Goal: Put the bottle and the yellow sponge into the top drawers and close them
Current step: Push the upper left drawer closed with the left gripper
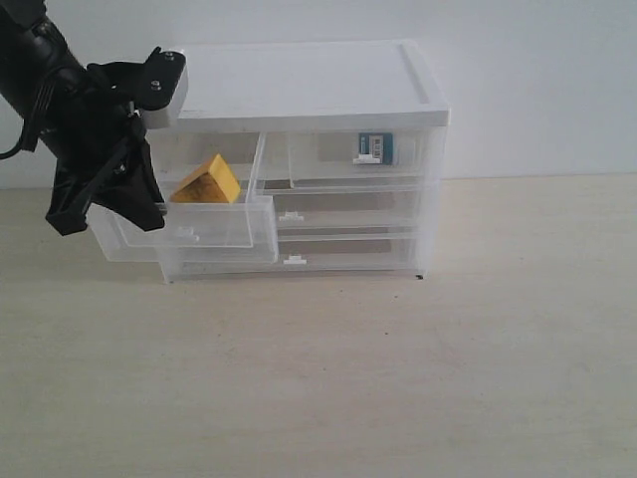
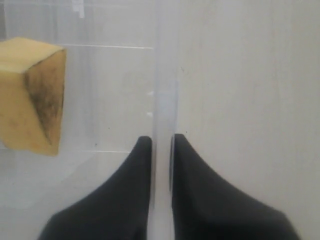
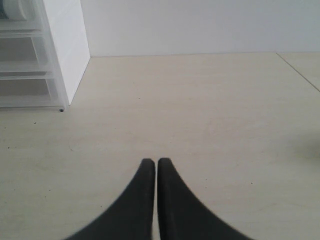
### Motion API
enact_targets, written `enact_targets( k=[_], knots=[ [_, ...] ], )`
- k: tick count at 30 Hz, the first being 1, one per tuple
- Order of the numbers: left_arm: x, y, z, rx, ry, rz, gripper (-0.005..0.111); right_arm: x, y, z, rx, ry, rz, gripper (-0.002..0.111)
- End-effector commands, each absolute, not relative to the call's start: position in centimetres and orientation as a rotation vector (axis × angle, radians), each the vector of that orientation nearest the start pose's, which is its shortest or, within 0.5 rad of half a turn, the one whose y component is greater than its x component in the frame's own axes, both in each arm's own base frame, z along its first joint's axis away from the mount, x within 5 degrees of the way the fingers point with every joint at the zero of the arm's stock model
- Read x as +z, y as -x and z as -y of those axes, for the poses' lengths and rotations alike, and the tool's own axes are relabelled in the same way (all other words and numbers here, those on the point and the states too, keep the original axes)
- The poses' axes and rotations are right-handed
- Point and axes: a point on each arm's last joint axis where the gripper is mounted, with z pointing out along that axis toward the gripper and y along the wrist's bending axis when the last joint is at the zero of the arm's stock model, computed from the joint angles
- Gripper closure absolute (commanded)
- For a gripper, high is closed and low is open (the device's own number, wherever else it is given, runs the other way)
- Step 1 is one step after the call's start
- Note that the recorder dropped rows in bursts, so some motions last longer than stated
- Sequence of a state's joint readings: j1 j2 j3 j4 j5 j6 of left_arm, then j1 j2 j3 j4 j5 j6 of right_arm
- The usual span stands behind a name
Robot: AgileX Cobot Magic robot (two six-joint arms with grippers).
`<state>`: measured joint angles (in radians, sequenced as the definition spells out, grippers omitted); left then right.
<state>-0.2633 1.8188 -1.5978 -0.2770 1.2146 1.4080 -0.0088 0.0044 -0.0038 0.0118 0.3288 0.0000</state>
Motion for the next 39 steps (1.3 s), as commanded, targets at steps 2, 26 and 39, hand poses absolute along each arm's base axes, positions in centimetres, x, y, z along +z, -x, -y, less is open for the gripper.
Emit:
enact_targets(
  k=[2,26,39],
  knots=[
    [29.1,-36.2,12.7,0.257,2.478,2.500,0.102,18.4,-5.4,0.0,0.005,-0.018,-1.805,0.108],
    [28.8,-39.7,13.0,-0.084,2.586,2.758,0.095,18.4,-5.4,0.0,0.005,-0.018,-1.805,0.108],
    [30.5,-38.9,12.8,-0.077,2.554,2.825,0.046,18.4,-5.4,0.0,0.005,-0.018,-1.805,0.108]
  ],
)
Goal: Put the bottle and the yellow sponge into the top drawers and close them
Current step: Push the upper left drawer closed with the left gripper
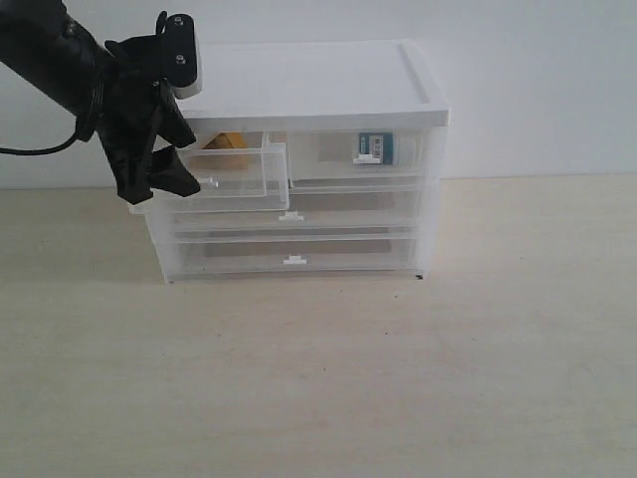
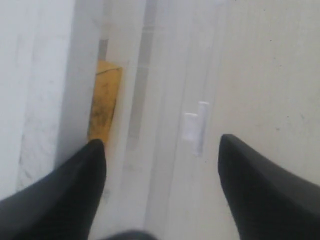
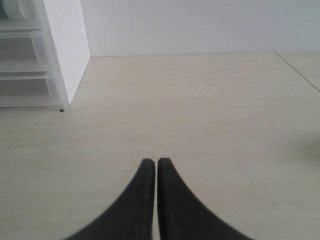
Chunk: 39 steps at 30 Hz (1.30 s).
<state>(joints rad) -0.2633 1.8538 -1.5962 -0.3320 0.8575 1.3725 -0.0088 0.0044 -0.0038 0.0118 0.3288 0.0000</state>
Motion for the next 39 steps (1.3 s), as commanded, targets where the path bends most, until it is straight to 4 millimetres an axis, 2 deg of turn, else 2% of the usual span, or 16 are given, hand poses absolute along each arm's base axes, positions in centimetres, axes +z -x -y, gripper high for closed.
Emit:
enact_targets(
  k=[1,10,12,14,15,16,20,25,29,36,39],
  knots=[
    [30.7,-38.7,12.8,0.052,-1.658,-1.831,0.046,18.4,-5.4,0.0,0.005,-0.018,-1.805,0.108],
    [35.2,-36.1,12.2,0.068,-1.593,-1.788,0.048,18.4,-5.4,0.0,0.005,-0.018,-1.805,0.108],
    [35.1,-35.3,12.2,0.014,-1.636,-1.820,0.061,18.4,-5.4,0.0,0.005,-0.018,-1.805,0.108],
    [34.6,-34.9,12.1,-0.020,-1.706,-1.844,0.083,18.4,-5.4,0.0,0.005,-0.018,-1.805,0.108],
    [34.2,-34.6,12.1,-0.050,-1.758,-1.856,0.098,18.4,-5.4,0.0,0.005,-0.018,-1.805,0.108],
    [33.9,-34.5,12.1,-0.071,-1.788,-1.865,0.102,18.4,-5.4,0.0,0.005,-0.018,-1.805,0.108],
    [32.4,-34.9,12.4,-0.155,-1.794,-1.942,0.102,18.4,-5.4,0.0,0.005,-0.018,-1.805,0.108],
    [30.4,-36.6,13.0,-0.184,-1.729,-1.977,0.102,18.4,-5.4,0.0,0.005,-0.018,-1.805,0.108],
    [29.3,-38.1,13.2,-0.136,-1.650,-1.979,0.102,18.4,-5.4,0.0,0.005,-0.018,-1.805,0.108],
    [28.4,-41.0,13.4,0.026,-1.479,-1.895,0.102,18.4,-5.4,0.0,0.005,-0.018,-1.805,0.108],
    [28.2,-41.6,13.4,0.060,-1.443,-1.875,0.102,18.4,-5.4,0.0,0.005,-0.018,-1.805,0.108]
  ],
)
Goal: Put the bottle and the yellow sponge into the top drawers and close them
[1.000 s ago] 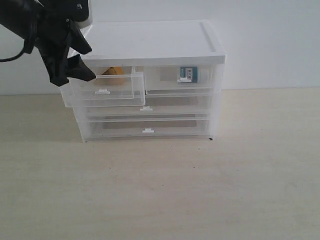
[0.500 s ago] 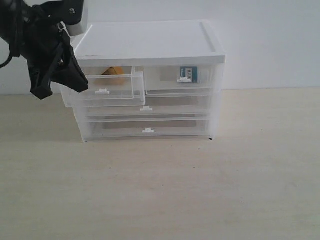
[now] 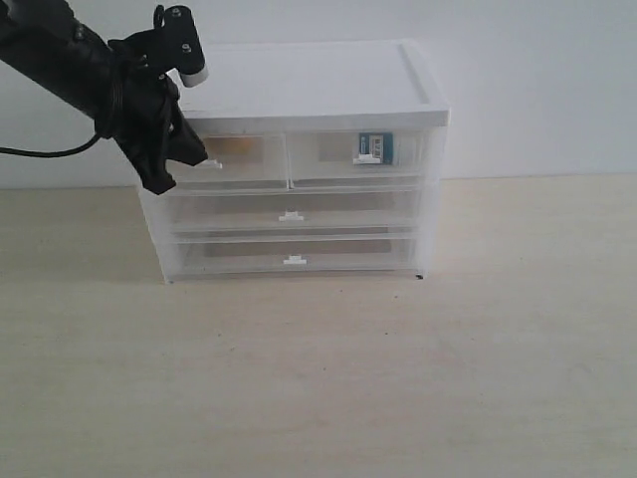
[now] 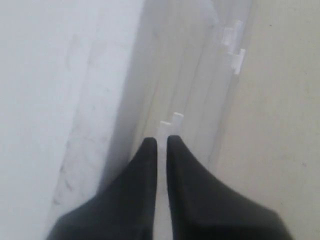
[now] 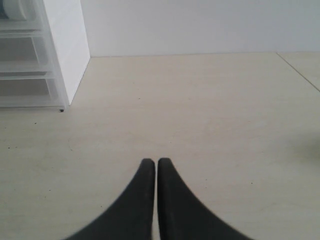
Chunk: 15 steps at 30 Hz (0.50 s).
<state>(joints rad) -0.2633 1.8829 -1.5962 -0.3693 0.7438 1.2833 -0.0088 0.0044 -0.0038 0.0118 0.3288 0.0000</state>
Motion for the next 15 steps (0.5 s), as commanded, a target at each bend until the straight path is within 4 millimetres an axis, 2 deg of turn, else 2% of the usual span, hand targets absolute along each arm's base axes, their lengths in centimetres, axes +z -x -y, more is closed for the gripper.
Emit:
enact_targets(
  k=[1,5,9,12,15],
  knots=[
    [28.3,-41.7,13.4,0.070,-1.432,-1.868,0.102,18.4,-5.4,0.0,0.005,-0.018,-1.805,0.108],
    [28.2,-41.5,13.4,0.057,-1.447,-1.878,0.102,18.4,-5.4,0.0,0.005,-0.018,-1.805,0.108],
    [28.5,-40.1,13.3,-0.033,-1.521,-1.946,0.102,18.4,-5.4,0.0,0.005,-0.018,-1.805,0.108],
    [30.2,-38.9,12.6,-0.036,-1.420,-2.059,0.102,18.4,-5.4,0.0,0.005,-0.018,-1.805,0.108],
    [32.4,-37.8,11.3,0.016,-1.155,-2.222,0.102,18.4,-5.4,0.0,0.005,-0.018,-1.805,0.108]
  ],
)
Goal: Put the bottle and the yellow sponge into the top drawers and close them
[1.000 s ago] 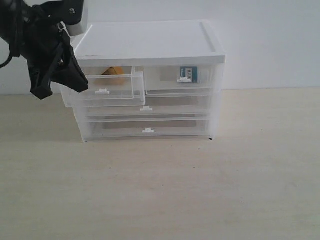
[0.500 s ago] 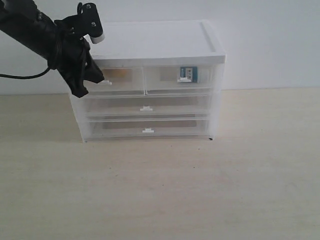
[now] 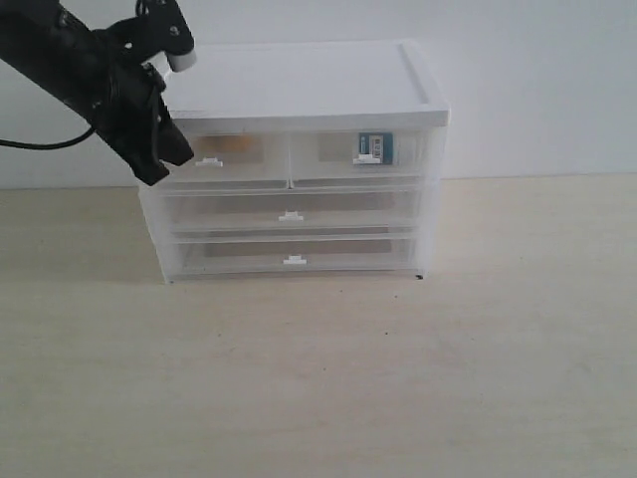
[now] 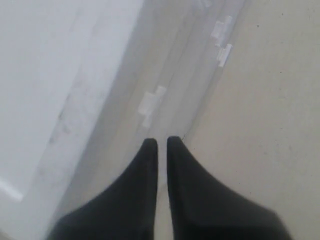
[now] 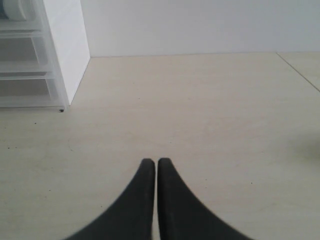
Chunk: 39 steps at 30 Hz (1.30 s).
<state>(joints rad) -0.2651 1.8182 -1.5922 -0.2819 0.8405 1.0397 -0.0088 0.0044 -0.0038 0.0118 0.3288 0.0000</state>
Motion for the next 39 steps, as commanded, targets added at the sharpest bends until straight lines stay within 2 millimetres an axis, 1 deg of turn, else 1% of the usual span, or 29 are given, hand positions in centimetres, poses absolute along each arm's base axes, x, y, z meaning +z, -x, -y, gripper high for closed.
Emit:
enact_targets(
  k=[1,2,3,5,7,10,13,15,17,20,22,27,31,34,39],
  knots=[
    [33.4,-37.1,10.6,0.064,-1.058,-2.278,0.102,18.4,-5.4,0.0,0.005,-0.018,-1.805,0.108],
    [34.0,-36.7,10.1,0.080,-0.970,-2.320,0.102,18.4,-5.4,0.0,0.005,-0.018,-1.805,0.108],
    [34.9,-36.0,9.4,0.114,-0.848,-2.365,0.102,18.4,-5.4,0.0,0.005,-0.018,-1.805,0.108],
    [36.1,-34.7,8.6,0.121,-0.668,-2.448,0.102,18.4,-5.4,0.0,0.005,-0.018,-1.805,0.108],
    [37.0,-33.3,8.0,0.117,-0.551,-2.519,0.102,18.4,-5.4,0.0,0.005,-0.018,-1.805,0.108],
    [37.2,-31.7,7.5,0.104,-0.491,-2.556,0.102,18.4,-5.4,0.0,0.005,-0.018,-1.805,0.108],
    [37.6,-30.0,7.1,0.070,-0.400,-2.520,0.102,18.4,-5.4,0.0,0.005,-0.018,-1.805,0.108],
    [37.9,-29.0,6.9,0.034,-0.336,-2.450,0.102,18.4,-5.4,0.0,0.005,-0.018,-1.805,0.108],
    [38.4,-27.6,6.6,-0.006,-0.275,-2.378,0.102,18.4,-5.4,0.0,0.005,-0.018,-1.805,0.108],
    [38.5,-25.4,6.0,-0.059,-0.194,-2.296,0.102,18.4,-5.4,0.0,0.005,-0.018,-1.805,0.108],
    [38.3,-24.1,5.7,-0.087,-0.160,-2.256,0.102,18.4,-5.4,0.0,0.005,-0.018,-1.805,0.108],
    [37.5,-20.7,4.8,-0.100,-0.156,-2.201,0.102,18.4,-5.4,0.0,0.005,-0.018,-1.805,0.108],
    [36.3,-18.0,3.6,-0.017,-0.187,-2.186,0.102,18.4,-5.4,0.0,0.005,-0.018,-1.805,0.108],
    [35.7,-16.0,2.9,0.016,-0.196,-2.165,0.102,18.4,-5.4,0.0,0.005,-0.018,-1.805,0.108],
    [35.1,-13.6,2.3,-0.013,-0.173,-2.138,0.102,18.4,-5.4,0.0,0.005,-0.018,-1.805,0.108]
  ],
)
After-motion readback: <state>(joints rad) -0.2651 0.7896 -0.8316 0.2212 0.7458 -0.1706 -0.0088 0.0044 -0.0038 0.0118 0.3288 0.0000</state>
